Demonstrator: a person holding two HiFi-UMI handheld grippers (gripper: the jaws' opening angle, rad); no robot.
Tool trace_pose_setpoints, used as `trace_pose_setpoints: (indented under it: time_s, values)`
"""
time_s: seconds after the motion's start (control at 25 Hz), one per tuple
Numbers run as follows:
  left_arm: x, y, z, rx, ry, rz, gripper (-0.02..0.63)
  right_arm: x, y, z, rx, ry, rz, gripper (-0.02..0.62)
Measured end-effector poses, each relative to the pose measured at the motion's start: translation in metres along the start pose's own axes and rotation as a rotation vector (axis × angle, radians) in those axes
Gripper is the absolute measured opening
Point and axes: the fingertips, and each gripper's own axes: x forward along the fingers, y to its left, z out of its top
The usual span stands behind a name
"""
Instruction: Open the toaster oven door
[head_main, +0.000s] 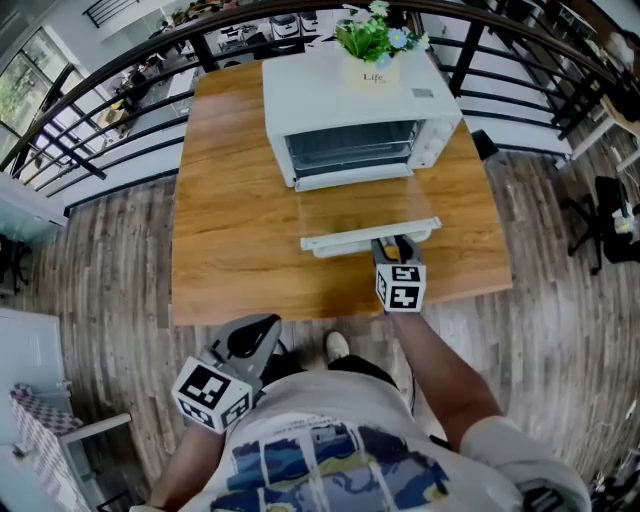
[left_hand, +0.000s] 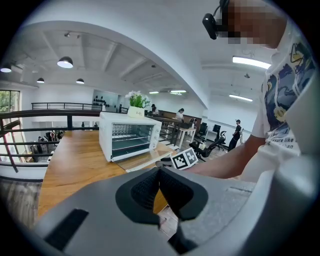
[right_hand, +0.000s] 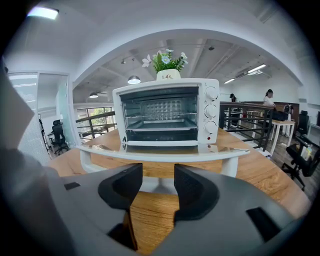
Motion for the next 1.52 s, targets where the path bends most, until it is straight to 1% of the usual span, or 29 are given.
trace_pose_setpoints:
  time_s: [0.52, 0.84, 1.52]
  values:
    - [0.004, 0.005, 0.001, 0.001, 0.012, -0.005, 0.003, 0.011, -0.003, -0.025, -0.013, 0.026, 0.012, 0.199]
    - [0.012, 0.009, 0.002, -0.007, 0.015, -0.002, 0.003, 0.018, -0.005, -0.041, -0.015, 0.062, 0.018, 0.199]
    - [0.024, 0.015, 0.008, 0.002, 0.018, -0.015, 0.003, 0.025, -0.006, -0.056, 0.001, 0.036, 0.015, 0.196]
